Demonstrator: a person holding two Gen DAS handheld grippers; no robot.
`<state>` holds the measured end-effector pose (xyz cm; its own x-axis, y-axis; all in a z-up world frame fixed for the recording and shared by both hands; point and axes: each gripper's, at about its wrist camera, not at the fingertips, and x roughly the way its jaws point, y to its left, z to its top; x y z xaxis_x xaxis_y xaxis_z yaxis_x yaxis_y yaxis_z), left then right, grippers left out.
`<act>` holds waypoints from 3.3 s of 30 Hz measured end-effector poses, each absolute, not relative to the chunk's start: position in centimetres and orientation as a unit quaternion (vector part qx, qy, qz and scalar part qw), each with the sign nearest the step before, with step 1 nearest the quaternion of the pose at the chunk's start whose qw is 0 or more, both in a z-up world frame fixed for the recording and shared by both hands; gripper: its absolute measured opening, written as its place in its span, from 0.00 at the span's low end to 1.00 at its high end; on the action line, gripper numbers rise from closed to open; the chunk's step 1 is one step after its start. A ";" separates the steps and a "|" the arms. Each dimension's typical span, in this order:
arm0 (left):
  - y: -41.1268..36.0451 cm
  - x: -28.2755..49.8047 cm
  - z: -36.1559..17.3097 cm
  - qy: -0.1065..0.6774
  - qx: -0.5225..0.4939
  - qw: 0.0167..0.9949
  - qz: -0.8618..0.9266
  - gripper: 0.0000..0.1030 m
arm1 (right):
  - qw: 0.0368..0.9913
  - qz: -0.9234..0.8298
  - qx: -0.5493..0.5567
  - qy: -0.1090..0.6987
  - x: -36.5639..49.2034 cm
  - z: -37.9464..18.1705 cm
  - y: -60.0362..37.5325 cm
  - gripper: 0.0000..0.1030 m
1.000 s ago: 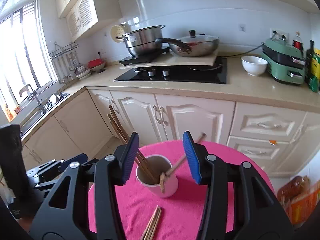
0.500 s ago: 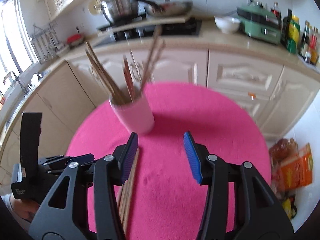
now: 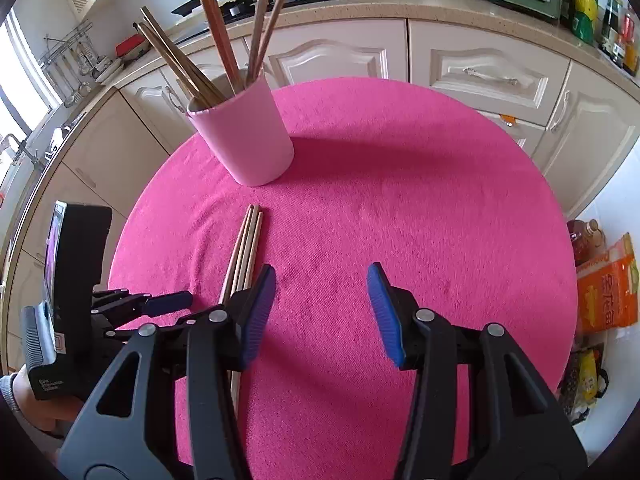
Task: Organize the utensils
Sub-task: 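Lower both tools to the remaining chopsticks and grasp one chopstick each, then lift both chopsticks over the pink cup and open both tools to drop them in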
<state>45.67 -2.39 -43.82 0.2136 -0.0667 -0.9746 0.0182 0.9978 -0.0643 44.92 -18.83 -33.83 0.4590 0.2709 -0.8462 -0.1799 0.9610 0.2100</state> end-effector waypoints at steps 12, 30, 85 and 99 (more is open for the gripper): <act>-3.6 48.6 -43.5 0.642 0.018 0.766 -0.014 0.27 | 0.831 0.136 0.042 0.537 45.5 -35.2 -18.2 0.46; 4.1 45.9 -42.4 0.636 -0.082 0.767 -0.007 0.06 | 0.757 0.190 0.022 0.625 46.8 -38.9 -12.7 0.26; 1.7 47.2 -36.9 0.564 -0.086 0.820 -0.053 0.05 | 0.758 0.196 0.097 0.614 48.9 -36.0 -15.2 0.07; 0.5 47.8 -31.9 0.464 -0.087 0.877 -0.093 0.05 | 0.799 0.241 0.131 0.535 48.3 -30.9 -16.6 0.07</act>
